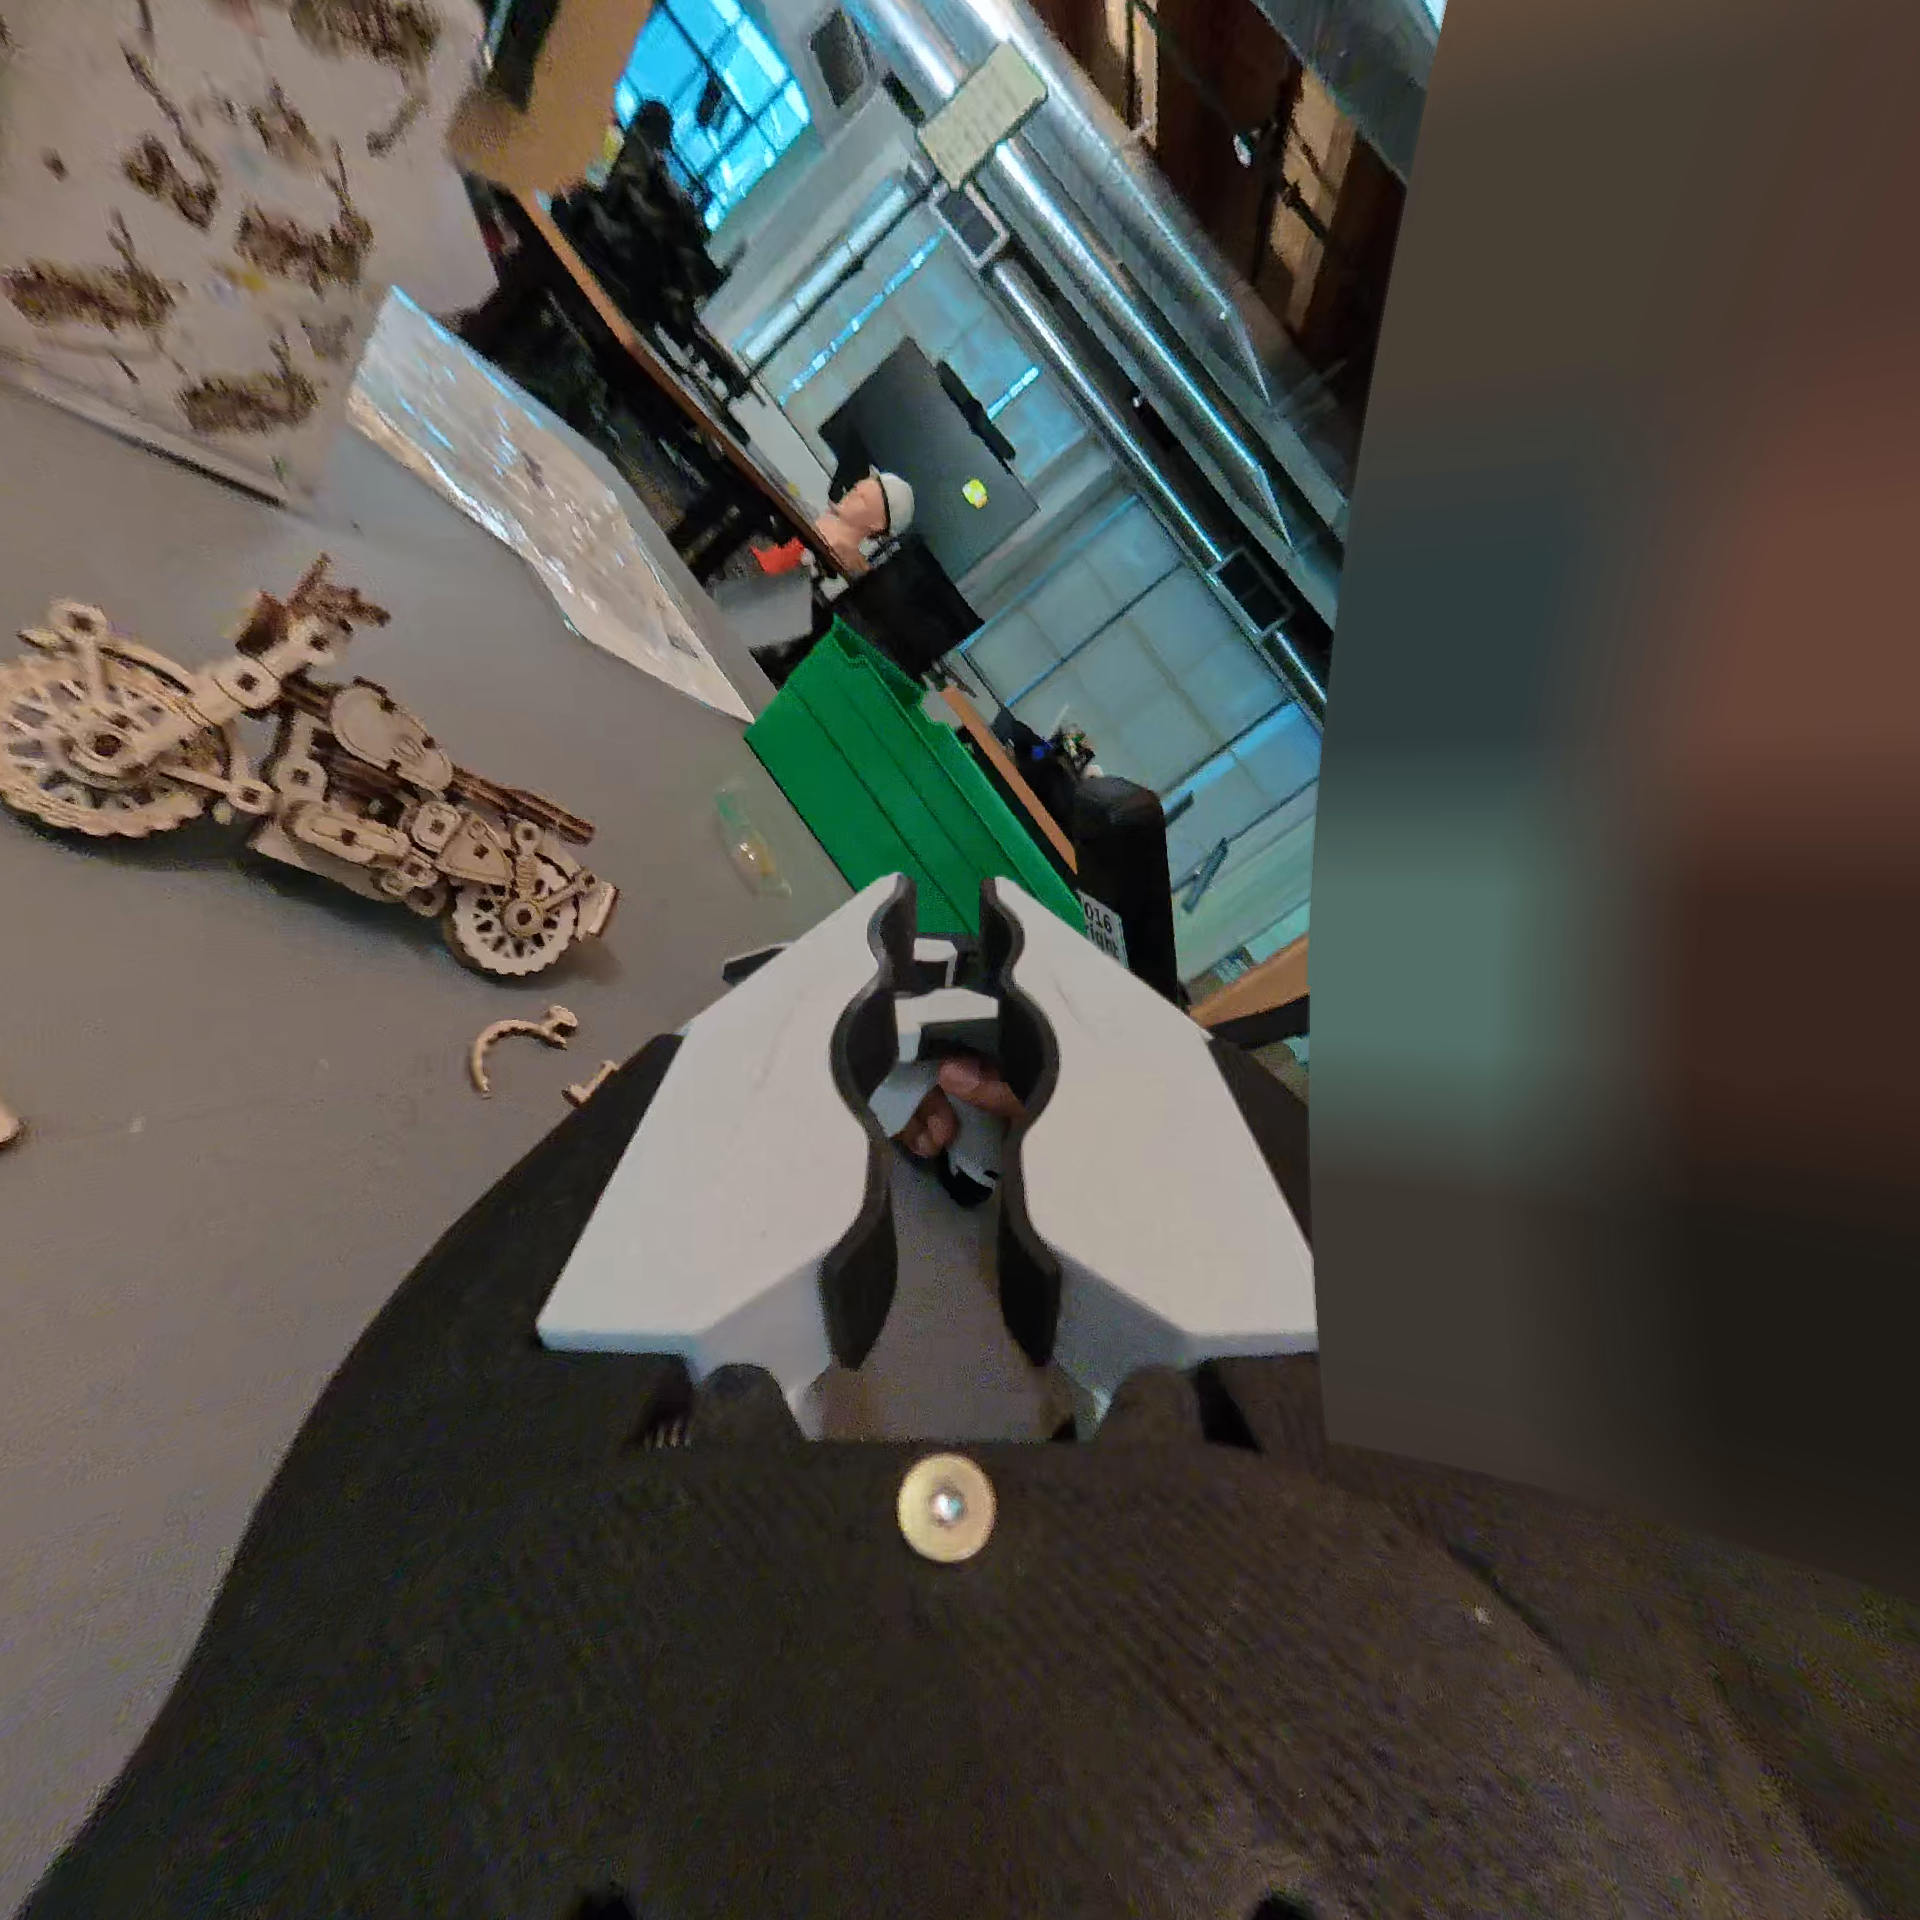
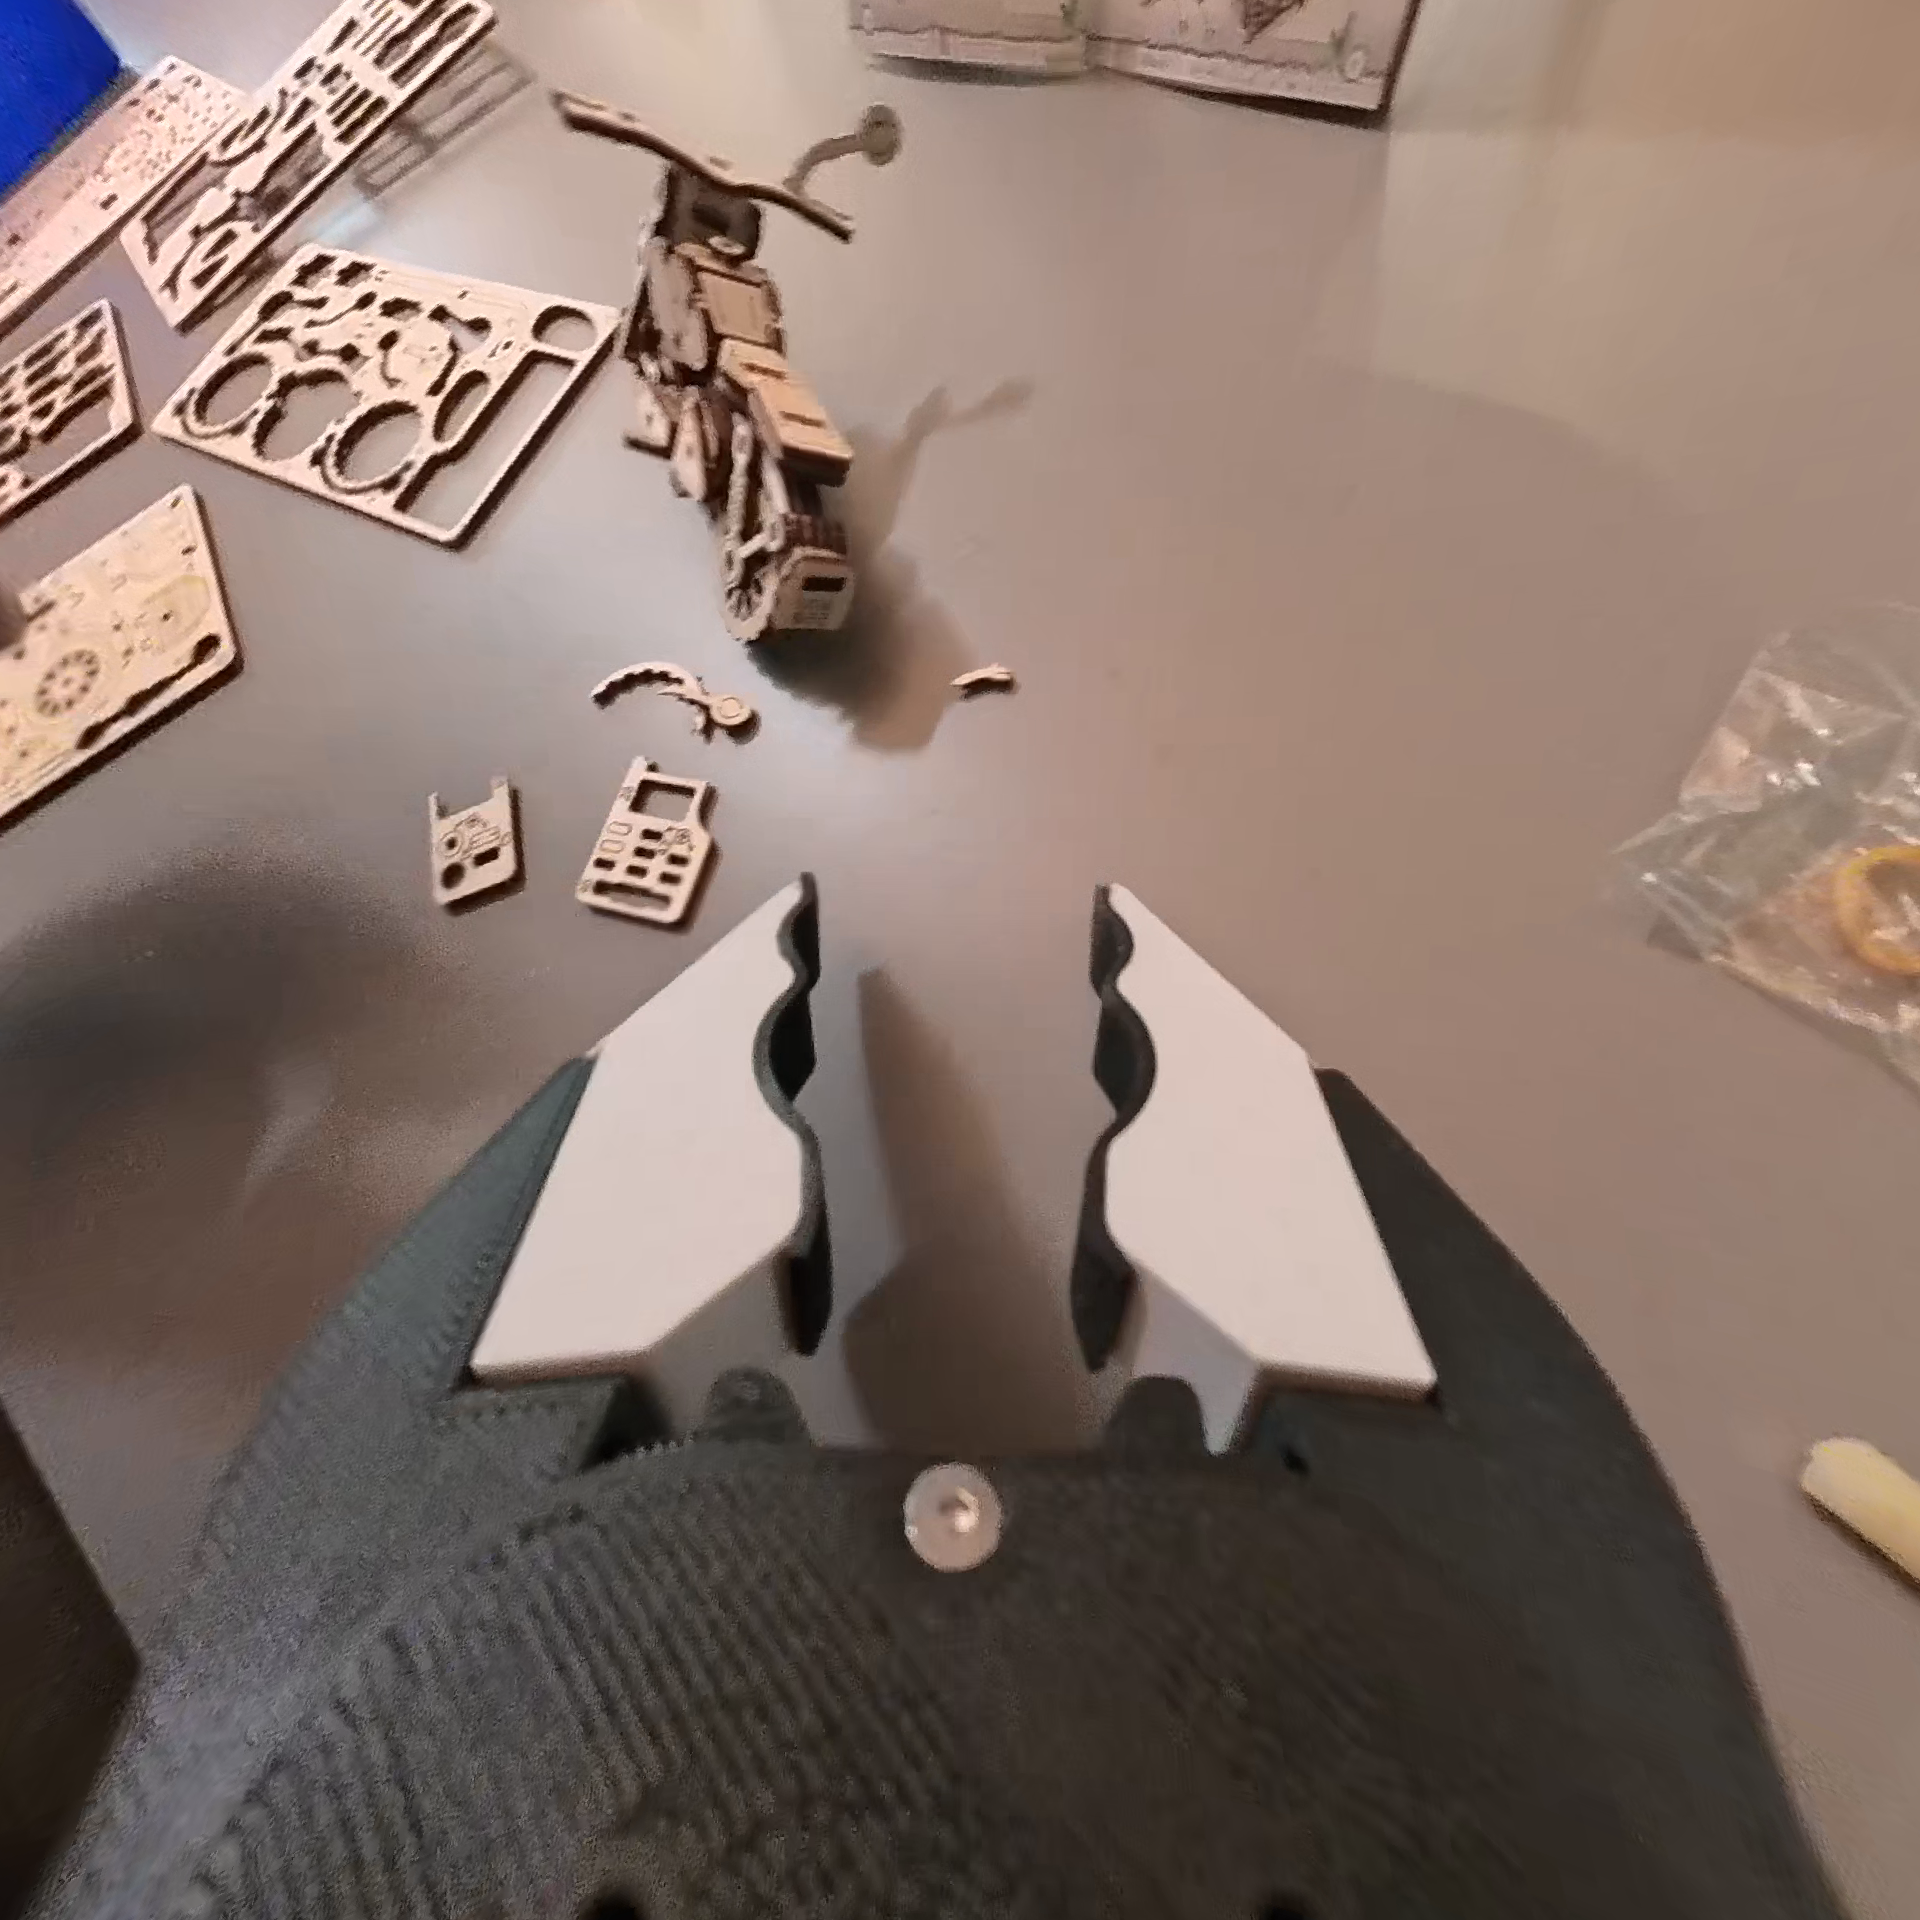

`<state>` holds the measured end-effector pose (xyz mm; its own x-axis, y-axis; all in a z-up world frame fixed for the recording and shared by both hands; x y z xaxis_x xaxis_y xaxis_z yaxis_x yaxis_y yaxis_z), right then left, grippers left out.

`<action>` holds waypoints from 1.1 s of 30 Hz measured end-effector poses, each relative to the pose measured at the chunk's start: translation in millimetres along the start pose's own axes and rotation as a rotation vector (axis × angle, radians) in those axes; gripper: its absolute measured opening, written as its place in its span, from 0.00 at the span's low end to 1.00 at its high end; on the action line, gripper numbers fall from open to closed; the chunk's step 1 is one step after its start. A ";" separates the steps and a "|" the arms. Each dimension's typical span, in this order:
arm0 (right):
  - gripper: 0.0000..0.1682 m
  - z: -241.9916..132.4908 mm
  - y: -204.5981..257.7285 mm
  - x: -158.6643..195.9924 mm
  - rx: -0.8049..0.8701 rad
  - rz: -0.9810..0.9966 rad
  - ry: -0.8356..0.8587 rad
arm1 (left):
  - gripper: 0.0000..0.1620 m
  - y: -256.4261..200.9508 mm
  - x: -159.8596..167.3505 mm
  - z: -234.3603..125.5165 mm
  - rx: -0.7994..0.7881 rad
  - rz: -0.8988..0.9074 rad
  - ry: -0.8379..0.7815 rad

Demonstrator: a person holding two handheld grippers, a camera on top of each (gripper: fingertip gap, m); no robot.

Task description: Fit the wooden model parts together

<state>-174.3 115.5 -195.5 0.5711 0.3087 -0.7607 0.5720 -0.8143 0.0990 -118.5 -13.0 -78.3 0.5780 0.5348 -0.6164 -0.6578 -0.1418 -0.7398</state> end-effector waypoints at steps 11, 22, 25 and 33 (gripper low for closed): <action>0.30 -18.6 11.0 -16.1 -0.043 -0.005 -0.156 | 0.17 -4.8 -6.9 -110.5 -0.513 0.492 0.062; 0.31 -14.8 47.7 -30.0 -0.089 -0.110 -0.236 | 0.29 13.1 -3.2 -133.1 -0.631 0.451 -0.004; 0.35 -12.3 88.0 -43.0 -0.182 -0.187 -0.235 | 0.28 16.4 -4.0 -134.2 -0.642 0.441 -0.021; 0.68 54.2 190.6 -79.9 -0.304 -0.697 -0.046 | 0.26 28.4 -6.9 -130.5 -0.607 0.423 -0.015</action>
<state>-142.8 -91.0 -150.6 -0.0030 0.6759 -0.7370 0.9321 -0.2650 -0.2468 -78.1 -129.4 -130.3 0.3244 0.3431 -0.8815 -0.4377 -0.7717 -0.4614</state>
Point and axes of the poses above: each gripper's, where its closed fingertips meet, z out along the fingers, x out of its underside, y = z × x across the jaws, the point moved 1 cm from there along -z, back along the fingers, and after that the axes turned 11 degrees about x, right-handed, at the moved point
